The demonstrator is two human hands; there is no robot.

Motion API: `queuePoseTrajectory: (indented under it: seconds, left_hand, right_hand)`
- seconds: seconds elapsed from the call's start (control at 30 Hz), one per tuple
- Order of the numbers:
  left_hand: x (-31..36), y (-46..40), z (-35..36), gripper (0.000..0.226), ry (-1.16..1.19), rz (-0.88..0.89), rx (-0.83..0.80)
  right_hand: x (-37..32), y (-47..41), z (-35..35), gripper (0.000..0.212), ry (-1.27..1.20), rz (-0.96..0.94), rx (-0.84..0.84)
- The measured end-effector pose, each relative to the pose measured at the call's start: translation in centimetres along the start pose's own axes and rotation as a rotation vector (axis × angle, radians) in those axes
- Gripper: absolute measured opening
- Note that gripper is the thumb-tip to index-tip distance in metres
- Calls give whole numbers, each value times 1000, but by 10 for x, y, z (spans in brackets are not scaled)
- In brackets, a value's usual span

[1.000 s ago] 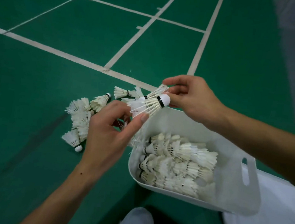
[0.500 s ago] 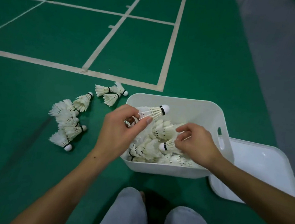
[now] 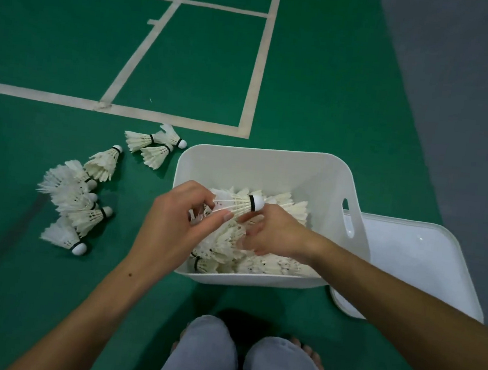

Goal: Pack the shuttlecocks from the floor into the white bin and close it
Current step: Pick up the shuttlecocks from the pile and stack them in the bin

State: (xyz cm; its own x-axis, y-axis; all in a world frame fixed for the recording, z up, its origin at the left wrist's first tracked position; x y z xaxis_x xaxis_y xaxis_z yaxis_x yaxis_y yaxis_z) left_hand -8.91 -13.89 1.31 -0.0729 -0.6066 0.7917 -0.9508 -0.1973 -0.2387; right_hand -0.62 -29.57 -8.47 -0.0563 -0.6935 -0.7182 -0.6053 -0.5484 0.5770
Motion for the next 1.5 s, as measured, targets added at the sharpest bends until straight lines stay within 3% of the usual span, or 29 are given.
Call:
queuePoseTrajectory:
  seconds: [0.17,0.27,0.4,0.57,0.77,1.1,1.33,1.5]
  left_hand:
    - [9,-3,4,24,-26,107,-75]
    - [15,-1,13,25,-37,135,-143]
    - [21,3,26,29,-14,158,-236]
    - [25,7,27,23,-36,173,-253]
    - [18,-1,9,10,-108,131,-183]
    - [4,-9,92,31,-640,228,-604]
    - [-10,-11,92,17,-656,173,-627]
    - [-14,-12,87,21,-621,127,-626]
  right_hand:
    - [-13,34,-54,42,120,-16,5]
    - [-38,54,-71,57,266,-142,27]
    - [-70,67,-48,65,439,-392,39]
    - [-68,66,-33,54,473,-432,-18]
    - [-38,62,-70,41,495,-260,152]
    - [6,46,-69,20,519,-99,435]
    - [16,35,-49,35,384,31,346]
    - [17,23,-24,33,417,59,213]
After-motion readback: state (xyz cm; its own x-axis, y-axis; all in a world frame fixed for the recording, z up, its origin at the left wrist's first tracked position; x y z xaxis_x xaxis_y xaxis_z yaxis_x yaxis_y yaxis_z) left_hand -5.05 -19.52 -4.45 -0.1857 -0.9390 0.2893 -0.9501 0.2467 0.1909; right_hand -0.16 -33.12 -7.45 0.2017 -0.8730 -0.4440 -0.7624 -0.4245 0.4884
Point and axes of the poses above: each hand's wrist, its own y-axis away from the middle knuckle, its own z-axis out of the palm, x = y × z, the point moved 9 cm from there along -y, towards the middle knuckle, and after that the axes turned 6 degrees about y, right-handed, at the moved point
